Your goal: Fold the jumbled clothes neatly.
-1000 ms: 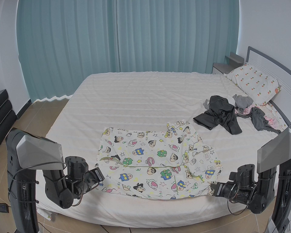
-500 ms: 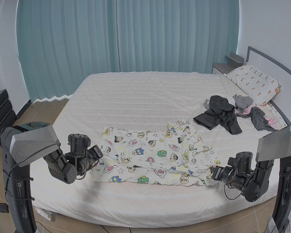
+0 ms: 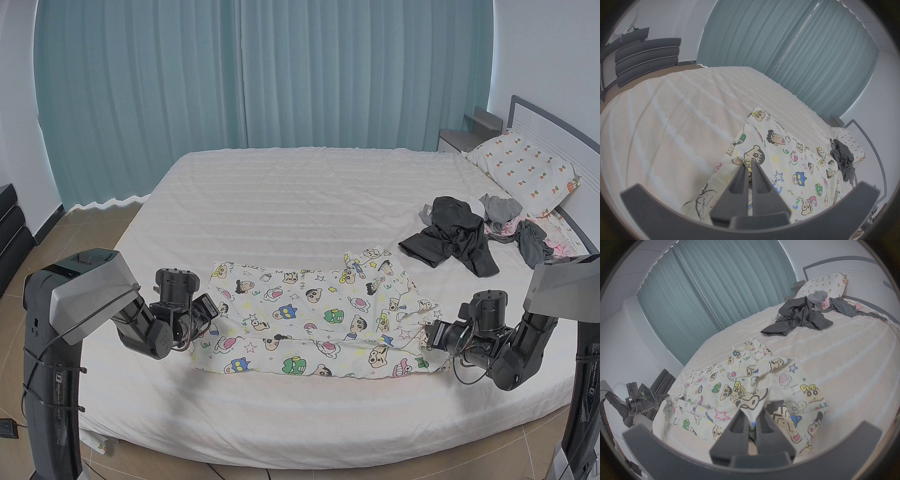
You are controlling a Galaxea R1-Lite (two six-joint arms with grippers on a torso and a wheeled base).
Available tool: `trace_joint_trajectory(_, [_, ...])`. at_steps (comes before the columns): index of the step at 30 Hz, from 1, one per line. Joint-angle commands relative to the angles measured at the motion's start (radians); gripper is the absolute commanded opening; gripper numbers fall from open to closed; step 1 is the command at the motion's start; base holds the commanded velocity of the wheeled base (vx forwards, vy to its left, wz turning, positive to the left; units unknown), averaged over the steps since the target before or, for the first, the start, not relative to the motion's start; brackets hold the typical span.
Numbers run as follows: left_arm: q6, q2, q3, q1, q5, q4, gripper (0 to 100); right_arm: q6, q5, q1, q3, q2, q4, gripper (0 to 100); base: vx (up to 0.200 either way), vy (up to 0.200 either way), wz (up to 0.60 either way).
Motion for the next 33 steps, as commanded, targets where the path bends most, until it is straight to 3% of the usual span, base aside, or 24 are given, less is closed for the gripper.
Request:
trace_joint_trajectory(1, [-0.001, 0.047, -0.039, 0.0, 0.0, 0.005, 0, 0.0, 0.001, -0.005, -0.04, 0.007, 0.008, 0, 0.0, 0.0, 0.0])
trace_joint_trajectory(8, [-0.001, 0.054, -0.05, 0.0, -0.002, 0.003, 0, 0.005, 0.009, -0.004, -0.046, 0.021, 0.006, 0, 0.0, 0.0, 0.0])
trace_joint_trajectory(9, [-0.001, 0.057, -0.054, 0.0, 0.0, 0.003, 100, 0.005, 0.009, -0.004, -0.048, 0.026, 0.006, 0, 0.0, 0.0, 0.0])
trace_joint_trajectory(10, [-0.001, 0.061, -0.062, 0.0, 0.0, 0.003, 100, 0.005, 0.009, -0.004, -0.051, 0.032, 0.005, 0, 0.0, 0.0, 0.0])
trace_joint_trajectory(11, [-0.001, 0.063, -0.068, 0.0, 0.0, 0.003, 100, 0.008, 0.009, -0.004, -0.06, 0.041, 0.003, 100, 0.0, 0.0, 0.0])
trace_joint_trajectory(19, [-0.039, 0.032, -0.057, 0.019, 0.0, 0.002, 100, 0.043, 0.006, -0.025, -0.086, 0.076, -0.001, 100, 0.0, 0.0, 0.0])
trace_joint_trajectory(23, [-0.031, -0.018, -0.013, 0.039, -0.037, -0.004, 100, 0.088, 0.006, -0.033, -0.076, 0.061, -0.001, 100, 0.0, 0.0, 0.0])
trace_joint_trajectory(27, [0.061, -0.126, 0.114, 0.073, -0.261, -0.006, 100, 0.108, 0.007, -0.04, -0.036, 0.021, -0.001, 100, 0.0, 0.0, 0.0])
trace_joint_trajectory(29, [0.096, -0.138, 0.142, 0.077, -0.304, -0.004, 100, 0.108, 0.007, -0.04, -0.028, 0.015, -0.001, 100, 0.0, 0.0, 0.0])
trace_joint_trajectory(30, [0.193, -0.157, 0.199, 0.086, -0.385, -0.006, 100, 0.108, 0.009, -0.04, -0.016, 0.006, -0.003, 100, 0.0, 0.0, 0.0])
trace_joint_trajectory(33, [0.345, -0.176, 0.269, 0.088, -0.474, -0.006, 100, 0.109, 0.009, -0.04, -0.011, 0.004, -0.014, 100, 0.0, 0.0, 0.0])
